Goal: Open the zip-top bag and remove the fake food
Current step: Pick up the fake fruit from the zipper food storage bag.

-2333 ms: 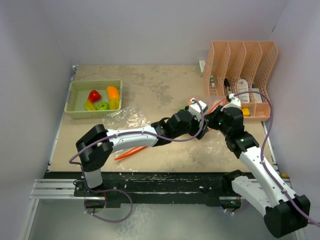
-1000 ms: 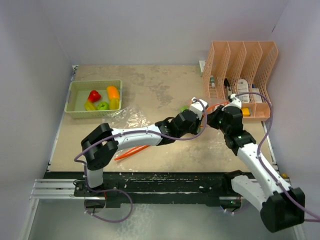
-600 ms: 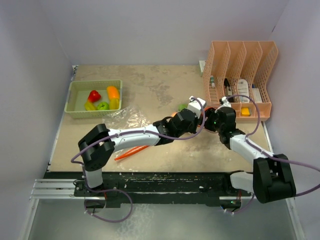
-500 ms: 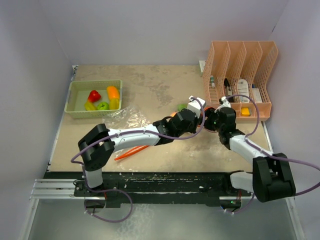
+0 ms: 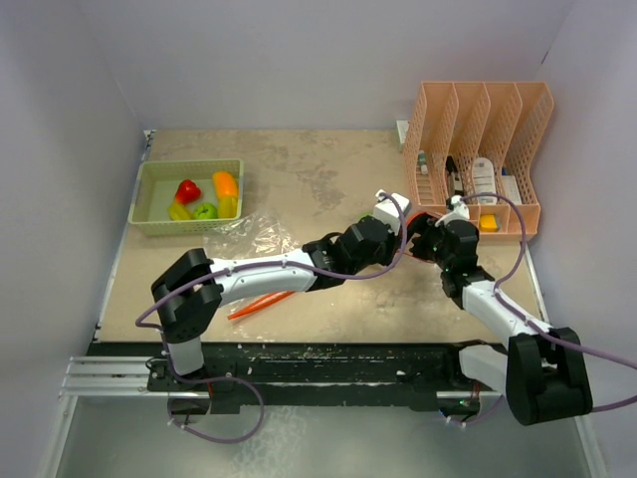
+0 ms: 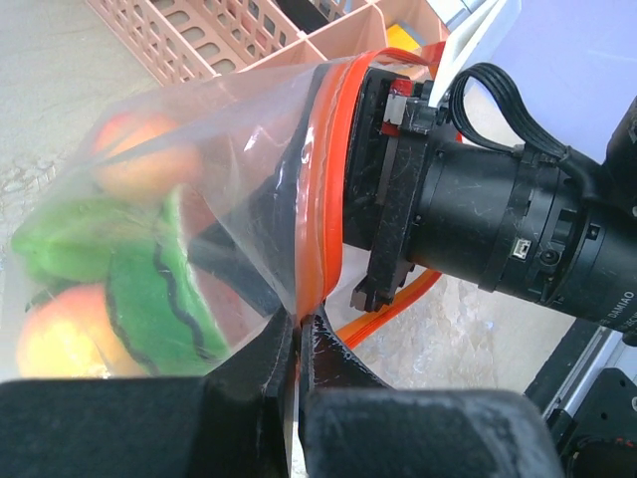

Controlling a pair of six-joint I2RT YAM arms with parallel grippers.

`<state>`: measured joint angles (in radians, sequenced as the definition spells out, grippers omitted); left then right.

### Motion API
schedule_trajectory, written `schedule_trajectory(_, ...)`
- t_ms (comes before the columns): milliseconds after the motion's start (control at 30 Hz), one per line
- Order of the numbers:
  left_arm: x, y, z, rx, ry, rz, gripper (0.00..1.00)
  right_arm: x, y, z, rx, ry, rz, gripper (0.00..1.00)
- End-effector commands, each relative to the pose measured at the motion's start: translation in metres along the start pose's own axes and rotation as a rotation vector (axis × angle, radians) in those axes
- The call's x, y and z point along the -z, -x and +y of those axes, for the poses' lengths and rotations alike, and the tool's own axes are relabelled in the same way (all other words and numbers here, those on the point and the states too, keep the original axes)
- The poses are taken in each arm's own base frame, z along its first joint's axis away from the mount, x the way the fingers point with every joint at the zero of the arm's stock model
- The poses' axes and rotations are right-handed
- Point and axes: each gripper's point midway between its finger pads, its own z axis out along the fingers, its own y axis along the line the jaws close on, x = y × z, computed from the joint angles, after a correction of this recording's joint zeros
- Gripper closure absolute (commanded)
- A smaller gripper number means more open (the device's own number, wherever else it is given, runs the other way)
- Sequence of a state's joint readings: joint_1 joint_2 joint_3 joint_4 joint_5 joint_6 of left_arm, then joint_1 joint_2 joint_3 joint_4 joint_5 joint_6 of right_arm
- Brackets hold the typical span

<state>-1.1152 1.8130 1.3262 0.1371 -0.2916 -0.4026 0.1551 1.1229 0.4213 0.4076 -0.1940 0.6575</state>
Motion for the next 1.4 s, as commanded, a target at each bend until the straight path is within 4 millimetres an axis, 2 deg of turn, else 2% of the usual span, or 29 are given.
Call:
schedule_trajectory(0,-0.003,-0.004,0.011,0.016,0.038,0.007,0.98,0.010,0.016,0.049,-0.034,0.195,-0.032,0.16)
schedule_trajectory(200,-0.003,-0.005,0.011,0.017,0.035,0.009,0.98,0.010,0.004,0.049,-0.067,0.210,0.011,0.15)
schedule_trajectory(333,-0.002,-0.007,0.012,0.018,0.034,0.012,0.98,0.003,-0.001,0.055,-0.090,0.259,0.041,0.14)
schedule_trajectory(400,-0.001,-0.008,0.012,0.019,0.031,0.015,0.98,0.001,-0.005,0.059,-0.106,0.290,0.055,0.32)
schedule_trajectory(467,0.001,-0.009,0.013,0.021,0.034,0.015,0.98,0.001,-0.007,0.058,-0.124,0.288,0.059,0.62)
schedule_trajectory(533,0.003,-0.007,0.014,0.022,0.037,0.008,0.98,0.004,-0.005,0.055,-0.124,0.271,0.042,0.85)
schedule_trajectory(600,0.004,-0.006,0.015,0.022,0.042,0.005,0.98,0.009,0.000,0.056,-0.110,0.262,0.021,0.98)
schedule_trajectory(633,0.004,-0.005,0.016,0.022,0.044,0.002,0.98,0.012,0.003,0.057,-0.100,0.262,0.011,1.00)
schedule_trajectory(867,-0.002,-0.008,0.014,0.023,0.040,0.004,0.98,0.031,0.016,0.062,-0.087,0.242,-0.040,1.00)
schedule_trajectory(1033,-0.001,-0.006,0.013,0.022,0.031,0.001,0.98,0.012,0.008,0.052,-0.073,0.206,0.020,0.64)
schedule_trajectory(1233,0.008,-0.002,0.020,0.010,0.063,-0.010,0.98,-0.018,-0.005,0.045,-0.077,0.196,0.092,0.42)
schedule_trajectory(1367,0.008,-0.004,0.022,0.006,0.069,-0.006,0.98,-0.034,-0.015,0.055,-0.067,0.220,0.139,0.26)
